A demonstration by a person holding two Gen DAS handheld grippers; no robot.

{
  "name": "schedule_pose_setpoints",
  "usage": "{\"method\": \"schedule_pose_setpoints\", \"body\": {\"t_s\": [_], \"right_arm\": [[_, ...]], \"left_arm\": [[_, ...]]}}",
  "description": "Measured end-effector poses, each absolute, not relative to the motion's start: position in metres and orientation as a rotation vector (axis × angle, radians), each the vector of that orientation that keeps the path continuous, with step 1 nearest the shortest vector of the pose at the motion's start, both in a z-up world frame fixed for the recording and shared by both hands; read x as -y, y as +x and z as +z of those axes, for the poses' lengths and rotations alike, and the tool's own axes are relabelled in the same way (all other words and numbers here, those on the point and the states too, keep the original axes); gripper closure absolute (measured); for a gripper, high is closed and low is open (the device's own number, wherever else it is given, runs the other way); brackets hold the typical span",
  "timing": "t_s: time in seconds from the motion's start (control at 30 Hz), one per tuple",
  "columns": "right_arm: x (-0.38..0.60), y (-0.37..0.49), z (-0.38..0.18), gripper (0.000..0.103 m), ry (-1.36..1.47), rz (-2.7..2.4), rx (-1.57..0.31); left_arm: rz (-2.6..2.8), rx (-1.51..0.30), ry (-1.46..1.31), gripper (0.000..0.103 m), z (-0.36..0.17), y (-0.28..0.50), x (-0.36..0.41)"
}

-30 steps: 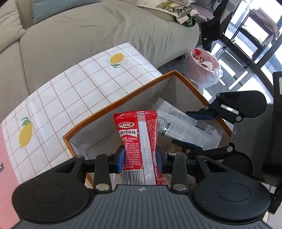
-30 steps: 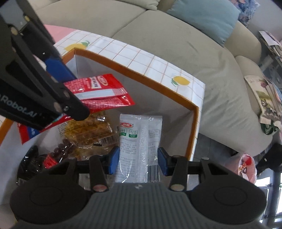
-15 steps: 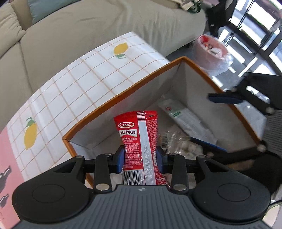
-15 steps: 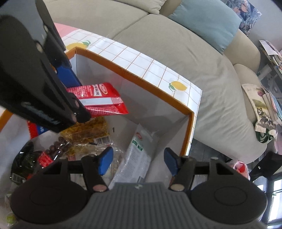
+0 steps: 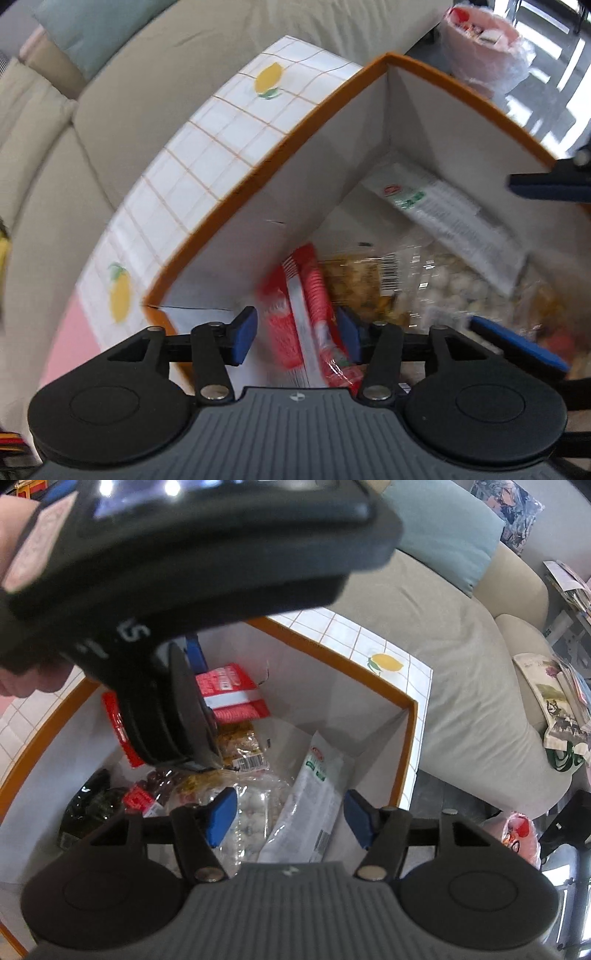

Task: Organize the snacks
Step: 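Lower the white sachet into the box and open right tool while left tool releases red sachet, then withdraw both tools from the box back over the table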

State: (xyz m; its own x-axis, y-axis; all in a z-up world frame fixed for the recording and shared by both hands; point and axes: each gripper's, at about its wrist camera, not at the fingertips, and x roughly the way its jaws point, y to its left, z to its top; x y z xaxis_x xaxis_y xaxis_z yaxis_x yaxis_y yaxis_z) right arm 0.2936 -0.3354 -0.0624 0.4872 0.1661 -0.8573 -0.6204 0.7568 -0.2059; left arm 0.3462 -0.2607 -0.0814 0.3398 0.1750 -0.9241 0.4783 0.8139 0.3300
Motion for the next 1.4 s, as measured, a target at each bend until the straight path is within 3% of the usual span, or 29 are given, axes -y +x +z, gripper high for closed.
{"method": "schedule_pose_setpoints", "body": {"t_s": [0.1,0.43,0.83,1.07,1.4], "right_arm": [[0.336,0.292,-0.063,0.037,-0.529,0.505,-0.963],[0.339,0.287,-0.050,0.035,-0.416,0.462,-1.081],[0.315,0.237,0.024,0.033,-0.195,0.345,-1.109],[0.291,0.175,0.068,0.027,-0.093,0.305,-0.953],[0.255,0.076,0.083,0.019,-0.037,0.187,-0.701]], "left_arm": [[-0.187,-1.198,0.661,0.037,-0.076,0.347,0.258],[-0.310,-1.196,0.438,0.037,-0.016,0.316,0.226],[-0.322,-1.023,0.238,0.037,0.074,0.231,0.144],[-0.266,-0.880,0.146,0.037,0.098,0.157,0.097],[-0.182,-0.807,-0.077,0.037,0.085,0.077,0.036]]}}
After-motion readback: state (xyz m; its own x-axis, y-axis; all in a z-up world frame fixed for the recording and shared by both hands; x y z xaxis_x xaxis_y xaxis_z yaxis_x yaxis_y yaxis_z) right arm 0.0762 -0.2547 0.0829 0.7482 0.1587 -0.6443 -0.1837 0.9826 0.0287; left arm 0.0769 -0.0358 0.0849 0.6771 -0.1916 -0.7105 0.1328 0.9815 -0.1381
